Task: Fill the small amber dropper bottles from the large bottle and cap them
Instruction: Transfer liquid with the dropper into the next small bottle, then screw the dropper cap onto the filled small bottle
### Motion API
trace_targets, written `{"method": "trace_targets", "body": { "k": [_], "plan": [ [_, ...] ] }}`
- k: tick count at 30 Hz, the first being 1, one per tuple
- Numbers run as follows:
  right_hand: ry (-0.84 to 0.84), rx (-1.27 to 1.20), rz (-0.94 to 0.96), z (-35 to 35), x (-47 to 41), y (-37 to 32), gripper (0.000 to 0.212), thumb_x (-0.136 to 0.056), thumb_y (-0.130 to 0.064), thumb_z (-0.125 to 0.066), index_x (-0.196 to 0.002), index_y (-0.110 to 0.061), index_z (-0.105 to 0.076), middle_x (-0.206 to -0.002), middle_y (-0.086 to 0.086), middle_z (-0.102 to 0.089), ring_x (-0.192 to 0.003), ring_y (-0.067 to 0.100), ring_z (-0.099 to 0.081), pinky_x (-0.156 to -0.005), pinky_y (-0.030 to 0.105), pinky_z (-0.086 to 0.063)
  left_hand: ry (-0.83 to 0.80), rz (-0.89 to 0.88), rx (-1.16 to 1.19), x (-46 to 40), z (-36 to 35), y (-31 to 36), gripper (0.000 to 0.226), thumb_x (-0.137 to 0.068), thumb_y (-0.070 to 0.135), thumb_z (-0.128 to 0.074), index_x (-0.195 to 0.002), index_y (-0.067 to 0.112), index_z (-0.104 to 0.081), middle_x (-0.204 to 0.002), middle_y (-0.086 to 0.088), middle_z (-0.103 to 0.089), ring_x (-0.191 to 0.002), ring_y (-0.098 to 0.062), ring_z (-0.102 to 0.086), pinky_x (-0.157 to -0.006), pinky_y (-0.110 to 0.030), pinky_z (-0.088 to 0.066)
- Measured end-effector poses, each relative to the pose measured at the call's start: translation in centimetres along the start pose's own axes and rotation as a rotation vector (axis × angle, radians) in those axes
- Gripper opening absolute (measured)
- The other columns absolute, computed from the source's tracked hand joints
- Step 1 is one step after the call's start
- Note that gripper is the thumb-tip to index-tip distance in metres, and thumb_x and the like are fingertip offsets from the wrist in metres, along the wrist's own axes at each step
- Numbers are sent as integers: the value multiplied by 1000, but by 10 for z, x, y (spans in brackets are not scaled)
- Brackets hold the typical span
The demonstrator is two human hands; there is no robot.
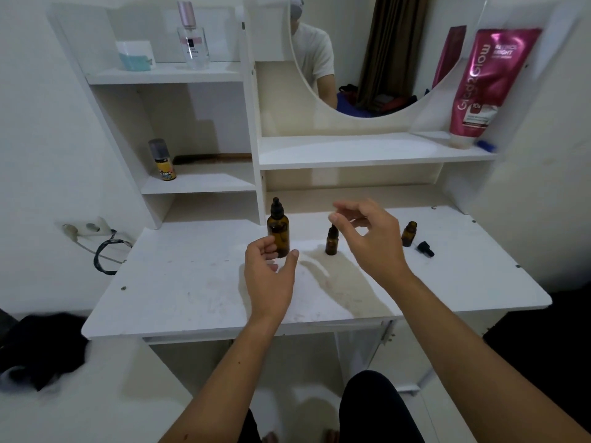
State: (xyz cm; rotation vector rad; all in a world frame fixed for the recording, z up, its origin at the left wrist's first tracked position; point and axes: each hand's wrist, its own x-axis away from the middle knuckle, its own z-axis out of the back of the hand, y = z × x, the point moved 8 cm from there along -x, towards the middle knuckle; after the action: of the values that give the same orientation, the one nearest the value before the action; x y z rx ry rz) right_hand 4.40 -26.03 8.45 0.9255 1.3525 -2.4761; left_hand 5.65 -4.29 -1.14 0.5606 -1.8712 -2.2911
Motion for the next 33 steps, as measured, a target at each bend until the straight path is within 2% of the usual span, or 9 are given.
{"method": "trace_targets", "body": {
  "k": [3, 8, 13, 16, 19, 24, 26, 28, 33],
  "plan": [
    [22, 61, -58, 34, 19, 32, 22, -95, -23, -78, -116, -16, -77, -104, -4, -73, -89, 7, -71, -79, 15, -56, -70, -14, 33, 16, -23, 7, 42, -89, 33, -80, -123, 32, -56, -113, 16, -63, -101, -5, -63, -83, -17, -54],
    [46, 269, -225, 71, 43, 94, 22, -91, -24, -83, -112, -20, -78, -107, -4, -69, -87, 10, -67, -81, 31, -59, -309, -86, -8, 43, -81, 23, 32, -93, 32, -76, -122, 32, -62, -114, 18, -66, -100, -3, -64, -85, -16, -57],
    [-56, 330, -346, 67, 45, 122, 31, -91, -30, -82, -119, -16, -76, -113, 2, -67, -86, 10, -61, -85, 26, -49, -452, -104, -23, 50, -124, 28, 44, -95, 28, -74, -136, 25, -59, -130, 12, -65, -113, -3, -62, -97, -17, -52],
    [-87, 367, -402, 62, 41, 132, 34, -92, -32, -81, -117, -11, -76, -115, 6, -69, -99, 18, -65, -93, 33, -53, -477, -100, -28, 48, -139, 28, 53, -95, 24, -75, -143, 24, -54, -141, 9, -60, -125, -7, -58, -103, -19, -47],
    [-79, 384, -427, 60, 39, 136, 30, -93, -31, -80, -114, -10, -77, -116, 9, -71, -101, 22, -67, -94, 34, -54, -497, -85, -37, 43, -152, 25, 57, -95, 23, -74, -147, 22, -50, -146, 7, -57, -132, -8, -54, -106, -20, -43],
    [64, 267, -452, 79, 44, 133, 22, -93, -26, -79, -112, -15, -77, -96, -5, -75, -84, 7, -69, -85, 23, -56, -483, -126, -82, 32, -170, 28, 56, -95, 25, -74, -145, 18, -51, -143, 5, -58, -126, -10, -58, -108, -26, -47],
    [121, 187, -462, 89, 44, 131, 19, -93, -20, -78, -112, -14, -76, -91, -12, -74, -82, -5, -69, -78, 7, -53, -458, -124, -81, 28, -176, 28, 53, -94, 25, -75, -142, 18, -53, -138, 5, -61, -121, -10, -60, -106, -29, -50],
    [152, 112, -452, 97, 40, 129, 21, -93, -16, -79, -114, -14, -76, -96, -12, -77, -86, -7, -71, -76, 1, -50, -441, -128, -74, 25, -181, 28, 47, -94, 25, -75, -137, 18, -56, -131, 6, -64, -116, -8, -63, -103, -29, -52],
    [105, 27, -369, 102, 23, 116, 22, -93, -14, -79, -115, -18, -76, -102, -7, -81, -95, 8, -79, -93, 22, -59, -405, -136, -45, 19, -183, 30, 28, -96, 17, -72, -122, 18, -63, -112, 8, -70, -99, 0, -66, -88, -15, -53]
  ]
}}
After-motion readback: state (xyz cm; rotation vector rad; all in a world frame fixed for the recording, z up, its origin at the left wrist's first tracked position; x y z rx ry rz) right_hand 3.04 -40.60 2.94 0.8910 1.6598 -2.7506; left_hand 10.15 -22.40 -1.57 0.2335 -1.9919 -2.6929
